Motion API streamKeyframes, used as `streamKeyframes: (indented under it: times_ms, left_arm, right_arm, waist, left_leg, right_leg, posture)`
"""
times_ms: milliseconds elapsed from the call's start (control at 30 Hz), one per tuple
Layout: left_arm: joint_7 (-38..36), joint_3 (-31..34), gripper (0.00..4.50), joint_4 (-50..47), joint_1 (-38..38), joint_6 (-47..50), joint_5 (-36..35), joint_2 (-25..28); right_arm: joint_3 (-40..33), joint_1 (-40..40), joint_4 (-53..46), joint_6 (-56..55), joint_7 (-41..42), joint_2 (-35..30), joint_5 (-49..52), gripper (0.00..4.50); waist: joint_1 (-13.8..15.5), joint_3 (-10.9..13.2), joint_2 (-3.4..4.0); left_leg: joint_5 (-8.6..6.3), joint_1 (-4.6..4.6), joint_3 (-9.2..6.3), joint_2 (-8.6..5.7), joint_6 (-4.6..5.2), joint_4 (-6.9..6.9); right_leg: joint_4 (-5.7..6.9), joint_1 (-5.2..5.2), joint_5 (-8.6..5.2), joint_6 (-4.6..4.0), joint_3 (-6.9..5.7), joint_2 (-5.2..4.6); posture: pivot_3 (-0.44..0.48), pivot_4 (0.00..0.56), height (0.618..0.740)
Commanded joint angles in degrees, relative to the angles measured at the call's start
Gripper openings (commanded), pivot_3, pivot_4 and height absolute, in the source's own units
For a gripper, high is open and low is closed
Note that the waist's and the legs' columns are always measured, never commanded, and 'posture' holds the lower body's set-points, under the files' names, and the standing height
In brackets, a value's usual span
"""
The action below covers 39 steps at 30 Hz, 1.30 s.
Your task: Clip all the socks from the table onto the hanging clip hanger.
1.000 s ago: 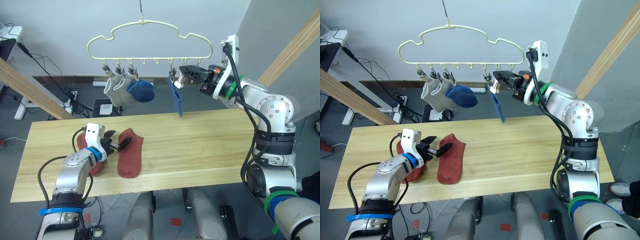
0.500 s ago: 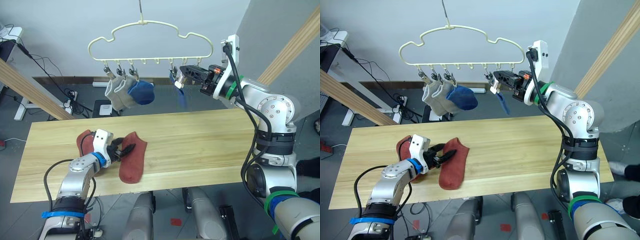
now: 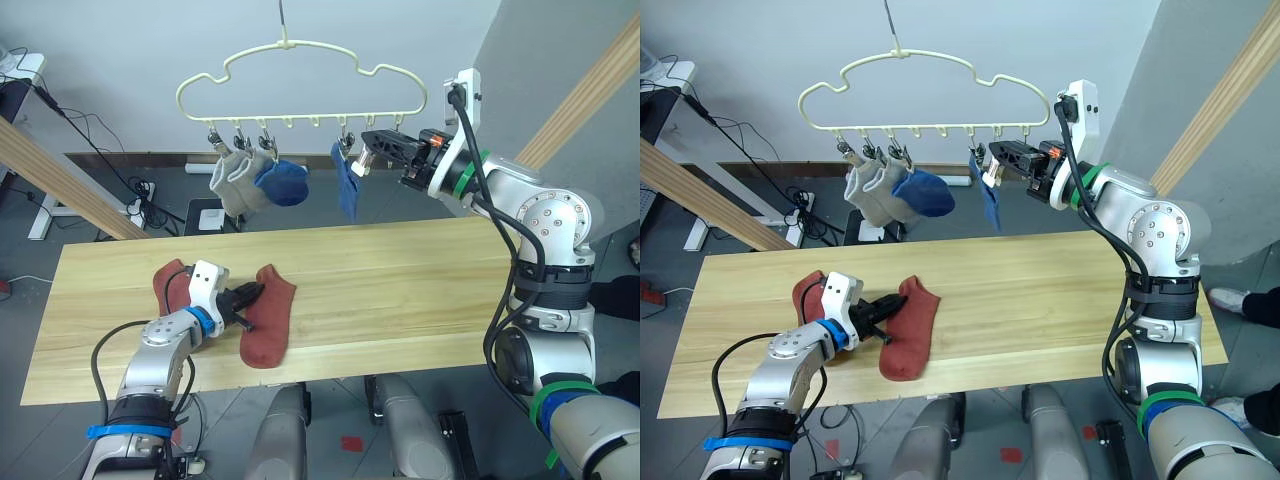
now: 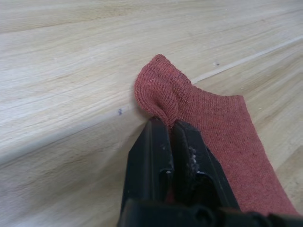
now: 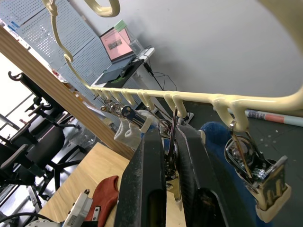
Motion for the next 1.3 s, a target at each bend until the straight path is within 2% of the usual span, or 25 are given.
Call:
streamKeyframes:
  times_ms: [33,200,367,600,733,867,1100,1300]
  left_arm:
    - [-1.53,2.25,0.01,-4.96,0.50,6.44,-6.04,-0.71]
    - [-5.87,9.14,0.01,-19.42,-1.90,30.50,-27.31,2.54]
    - [-6.44,11.88,0.01,-23.91,-5.48,41.73,-36.64,6.86]
    - [-11.59,6.01,0.01,-26.10,-12.99,42.60,-35.99,10.01]
    - [-12.45,3.44,0.01,-23.91,-19.48,40.91,-35.15,7.63]
    - [-13.66,1.36,0.01,-22.64,-22.35,39.17,-33.80,6.07]
    - [-15.54,-0.66,0.01,-20.69,-23.68,36.14,-31.07,4.88]
    - [-16.23,-0.55,0.01,-18.41,-25.46,33.81,-29.79,3.22]
  right_arm:
    - [-0.34,-0.46,-1.64,-0.97,0.64,-0.54,0.48,0.31]
    - [-0.97,-1.08,-0.51,0.19,1.39,-1.16,1.51,0.31]
    - [-1.79,-2.34,1.83,0.74,2.23,-1.80,1.83,0.31]
    - [-3.69,-3.96,3.51,4.00,2.98,-2.40,4.27,0.31]
    - [-4.90,-4.93,5.11,8.80,4.42,-3.89,7.83,0.31]
    - [-7.00,-5.86,6.84,12.33,3.57,-4.19,10.71,0.31]
    - [-10.98,-7.22,8.68,16.18,-0.09,-2.76,14.29,0.31]
    - [-10.01,-6.49,6.66,18.10,-0.04,-2.47,15.81,0.31]
  waist:
    - [-0.01,0.00,0.00]
    - [-0.31,0.03,-0.04]
    - [-0.63,0.03,-0.03]
    - [-0.79,0.03,-0.04]
    - [-0.76,0.03,-0.04]
    - [-0.93,0.03,-0.04]
    - [-0.95,0.03,-0.04]
    - [-0.87,0.03,-0.04]
  left_leg:
    - [0.00,0.00,0.00,0.00,0.00,-0.01]
    - [0.00,-0.08,-0.11,0.01,0.00,0.02]
    - [0.00,-0.06,-0.07,0.01,0.00,0.03]
    - [0.01,-0.06,-0.08,0.01,-0.01,-0.01]
    - [0.01,-0.07,-0.04,-0.03,-0.01,0.03]
    - [0.00,-0.07,0.02,-0.04,0.00,-0.01]
    - [0.00,-0.07,0.04,0.00,0.00,-0.01]
    - [0.00,-0.09,0.05,-0.03,0.01,0.04]
  right_leg:
    - [-0.01,0.00,0.00,0.00,0.00,0.00]
    - [-0.02,0.00,0.00,0.00,-0.11,0.01]
    - [0.01,0.00,0.00,0.00,-0.09,0.05]
    - [-0.04,0.00,0.00,0.00,-0.13,0.06]
    - [-0.04,0.01,0.00,0.00,-0.08,0.05]
    - [-0.08,0.01,0.00,0.00,-0.04,0.03]
    - [-0.06,-0.01,0.00,0.00,-0.04,0.03]
    - [-0.05,-0.01,0.00,0.00,-0.04,0.03]
  posture:
    - [-0.065,0.403,0.740]
    - [-0.055,0.400,0.740]
    - [-0.049,0.395,0.740]
    - [-0.056,0.392,0.740]
    - [-0.059,0.389,0.740]
    - [-0.070,0.380,0.740]
    - [-0.072,0.376,0.740]
    - [-0.065,0.370,0.740]
